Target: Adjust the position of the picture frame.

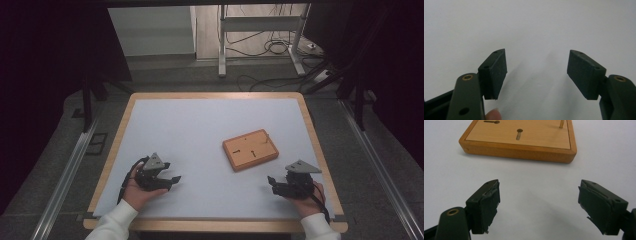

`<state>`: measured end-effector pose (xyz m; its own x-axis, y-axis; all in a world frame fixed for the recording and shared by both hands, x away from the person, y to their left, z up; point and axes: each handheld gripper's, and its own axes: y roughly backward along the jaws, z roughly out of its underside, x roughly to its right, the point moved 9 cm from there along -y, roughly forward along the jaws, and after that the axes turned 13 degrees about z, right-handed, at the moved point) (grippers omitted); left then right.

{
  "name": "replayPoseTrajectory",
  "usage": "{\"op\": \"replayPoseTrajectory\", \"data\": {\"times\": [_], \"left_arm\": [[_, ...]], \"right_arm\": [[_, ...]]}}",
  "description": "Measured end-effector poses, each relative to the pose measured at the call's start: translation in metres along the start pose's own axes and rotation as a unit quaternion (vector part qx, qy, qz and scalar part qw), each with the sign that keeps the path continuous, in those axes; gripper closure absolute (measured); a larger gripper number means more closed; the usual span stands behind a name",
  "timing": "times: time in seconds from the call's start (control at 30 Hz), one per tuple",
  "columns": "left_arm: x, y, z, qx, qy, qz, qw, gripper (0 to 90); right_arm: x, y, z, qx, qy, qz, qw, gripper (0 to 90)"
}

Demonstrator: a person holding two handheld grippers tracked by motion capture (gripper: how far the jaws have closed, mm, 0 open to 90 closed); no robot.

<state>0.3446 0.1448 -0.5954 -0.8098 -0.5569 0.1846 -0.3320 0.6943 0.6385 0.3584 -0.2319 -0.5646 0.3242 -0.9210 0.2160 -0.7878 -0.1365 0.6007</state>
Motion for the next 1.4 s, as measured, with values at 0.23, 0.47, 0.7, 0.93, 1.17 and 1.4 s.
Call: {"op": "replayPoseTrajectory", "data": {"times": [0.23,0.47,0.7,0.93,1.17,1.4], "left_arm": [[-0.003,0.000,0.000,0.001,-0.004,-0.013,0.9999,31.8],[-0.003,0.005,0.011,-0.004,0.004,-0.018,0.9998,31.7],[-0.006,0.013,0.016,0.005,0.014,-0.025,0.9996,31.7],[-0.006,0.014,0.015,0.009,0.019,-0.023,0.9995,31.6],[-0.003,0.015,0.014,0.008,0.010,-0.023,0.9997,31.6],[-0.005,0.013,0.015,0.005,0.012,-0.023,0.9997,31.6]], "right_arm": [[-0.001,-0.007,-0.014,0.003,-0.003,-0.015,0.9999,17.9],[0.003,-0.014,-0.027,0.004,-0.006,-0.011,0.9999,18.4],[0.007,-0.023,-0.044,0.011,-0.019,-0.006,0.9997,19.8],[0.009,-0.030,-0.053,0.012,-0.016,-0.012,0.9997,20.9],[0.007,-0.036,-0.063,0.014,-0.009,-0.010,0.9998,23.3],[0.010,-0.050,-0.078,0.020,-0.008,-0.005,0.9998,23.7]]}}
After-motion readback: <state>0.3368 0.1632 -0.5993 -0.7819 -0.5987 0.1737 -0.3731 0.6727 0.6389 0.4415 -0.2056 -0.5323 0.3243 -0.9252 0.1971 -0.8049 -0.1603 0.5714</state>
